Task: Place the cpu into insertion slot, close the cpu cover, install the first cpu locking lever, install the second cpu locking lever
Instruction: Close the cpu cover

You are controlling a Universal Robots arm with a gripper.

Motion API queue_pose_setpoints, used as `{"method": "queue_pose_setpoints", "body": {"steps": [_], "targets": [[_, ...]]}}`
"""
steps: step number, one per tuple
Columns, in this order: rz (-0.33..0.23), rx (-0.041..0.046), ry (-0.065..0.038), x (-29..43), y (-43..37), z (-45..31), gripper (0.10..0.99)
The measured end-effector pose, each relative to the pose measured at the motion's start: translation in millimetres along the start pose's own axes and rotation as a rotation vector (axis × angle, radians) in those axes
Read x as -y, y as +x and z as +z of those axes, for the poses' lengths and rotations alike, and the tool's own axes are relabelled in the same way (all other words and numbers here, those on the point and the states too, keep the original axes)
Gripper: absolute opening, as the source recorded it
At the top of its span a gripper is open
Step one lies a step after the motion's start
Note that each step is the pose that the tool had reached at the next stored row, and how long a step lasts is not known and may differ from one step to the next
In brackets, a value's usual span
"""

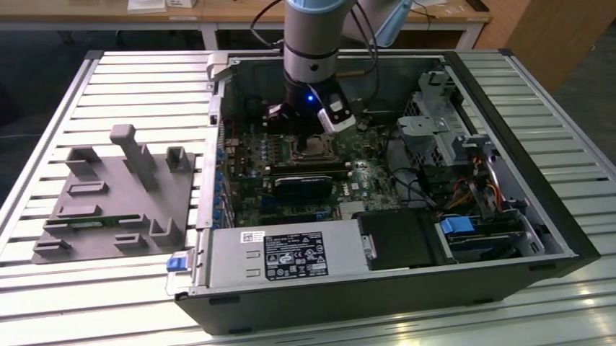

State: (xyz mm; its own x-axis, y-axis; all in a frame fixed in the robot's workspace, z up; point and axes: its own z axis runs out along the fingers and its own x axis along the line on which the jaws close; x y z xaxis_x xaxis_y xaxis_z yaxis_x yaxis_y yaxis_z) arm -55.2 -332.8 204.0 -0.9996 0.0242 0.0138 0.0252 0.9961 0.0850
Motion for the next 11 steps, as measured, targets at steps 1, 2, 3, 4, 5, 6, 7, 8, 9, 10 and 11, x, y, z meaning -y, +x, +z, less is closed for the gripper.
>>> {"method": "queue_pose_setpoints", "body": {"steps": [1, 2, 3, 4, 5, 6, 7, 8, 9, 10, 11], "targets": [[0.0, 0.0001, -0.001, -0.1, 0.0, -0.9, 0.106], [0.0, 0.0, -0.001, -0.1, 0.1, -1.5, 0.106], [0.0, 0.0001, -0.001, 0.2, 0.1, -1.6, 0.106], [0.0, 0.0001, -0.001, 1.0, 0.0, -1.7, 0.106], [0.0, 0.0, -0.001, 2.3, 0.0, -1.9, 0.106], [0.0, 0.0, -0.001, 4.1, 0.0, -2.0, 0.106], [0.0, 0.0001, -0.002, 5.9, -0.1, -2.2, 0.106], [0.0, 0.0, -0.003, 8.0, -0.1, -2.4, 0.106], [0.0, -0.0001, -0.003, 9.8, -0.1, -2.5, 0.106], [0.0, -0.0001, -0.004, 10.9, -0.2, -2.6, 0.106], [0.0, -0.0001, -0.005, 11.4, -0.2, -2.5, 0.106]]}}
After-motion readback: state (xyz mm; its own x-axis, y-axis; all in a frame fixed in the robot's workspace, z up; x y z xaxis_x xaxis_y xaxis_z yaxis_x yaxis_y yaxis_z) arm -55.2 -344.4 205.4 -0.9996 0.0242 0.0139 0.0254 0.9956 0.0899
